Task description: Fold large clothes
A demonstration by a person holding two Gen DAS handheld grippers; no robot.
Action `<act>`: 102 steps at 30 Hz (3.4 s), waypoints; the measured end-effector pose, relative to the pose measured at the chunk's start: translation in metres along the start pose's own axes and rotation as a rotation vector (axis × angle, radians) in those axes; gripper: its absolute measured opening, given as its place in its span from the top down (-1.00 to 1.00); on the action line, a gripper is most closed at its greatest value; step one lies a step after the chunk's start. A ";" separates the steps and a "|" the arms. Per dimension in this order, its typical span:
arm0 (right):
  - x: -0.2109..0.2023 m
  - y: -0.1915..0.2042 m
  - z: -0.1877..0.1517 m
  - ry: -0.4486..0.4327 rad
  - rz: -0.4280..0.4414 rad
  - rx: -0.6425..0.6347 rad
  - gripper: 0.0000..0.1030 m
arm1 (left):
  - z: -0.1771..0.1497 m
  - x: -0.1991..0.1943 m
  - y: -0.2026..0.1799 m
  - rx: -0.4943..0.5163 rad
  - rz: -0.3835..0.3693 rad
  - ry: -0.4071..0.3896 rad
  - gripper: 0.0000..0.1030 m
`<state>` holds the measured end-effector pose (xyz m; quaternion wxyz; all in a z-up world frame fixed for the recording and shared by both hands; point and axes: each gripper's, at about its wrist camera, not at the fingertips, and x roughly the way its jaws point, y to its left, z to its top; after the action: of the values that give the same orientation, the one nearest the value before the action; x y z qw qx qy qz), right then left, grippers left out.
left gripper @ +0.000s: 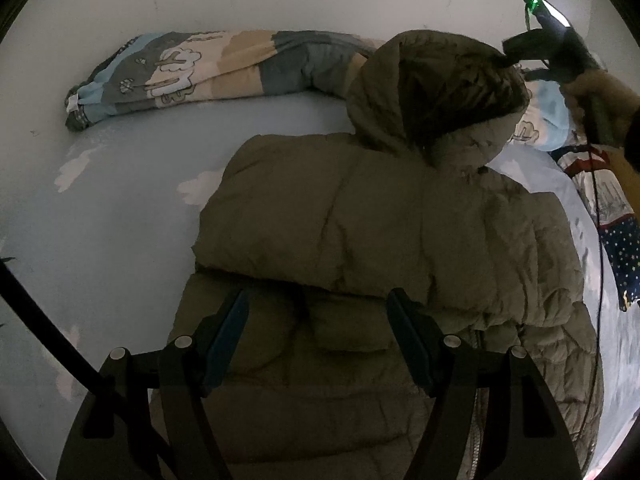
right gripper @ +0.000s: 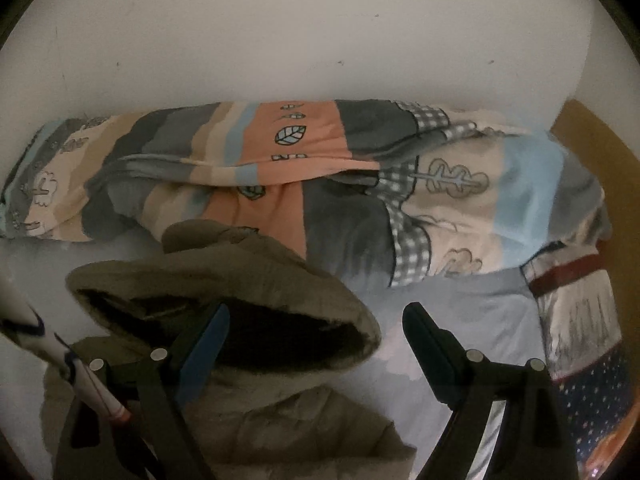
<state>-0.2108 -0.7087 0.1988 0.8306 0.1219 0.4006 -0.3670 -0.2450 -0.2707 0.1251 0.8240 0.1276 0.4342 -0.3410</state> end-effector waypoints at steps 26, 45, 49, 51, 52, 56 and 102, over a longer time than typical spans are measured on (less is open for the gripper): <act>-0.188 0.008 -0.180 -0.144 0.266 0.005 0.98 | -0.001 -0.036 0.018 -0.092 -0.067 -0.054 -0.37; -0.003 -0.003 -0.217 0.015 0.560 0.772 -0.37 | 0.003 -0.026 0.025 -0.122 -0.091 -0.019 -0.37; 0.008 -0.002 -0.210 -0.017 0.575 0.792 0.81 | 0.003 -0.024 0.027 -0.135 -0.087 -0.019 -0.37; -0.010 0.001 -0.209 -0.063 0.591 0.780 0.83 | 0.004 -0.025 0.028 -0.148 -0.090 -0.021 -0.37; -0.020 0.002 -0.209 -0.078 0.598 0.769 0.83 | 0.003 -0.026 0.027 -0.151 -0.093 -0.023 -0.37; -0.071 0.004 -0.215 -0.135 0.660 0.728 0.84 | 0.004 -0.032 0.024 -0.142 -0.093 -0.044 -0.37; -0.141 -0.021 -0.282 -0.195 0.374 0.366 0.14 | 0.012 0.069 -0.059 0.117 -0.020 0.020 -0.50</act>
<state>-0.4461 -0.5110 0.1244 0.8827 0.3057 0.2166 -0.2837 -0.2500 -0.3511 0.0824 0.8074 0.1745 0.4229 -0.3726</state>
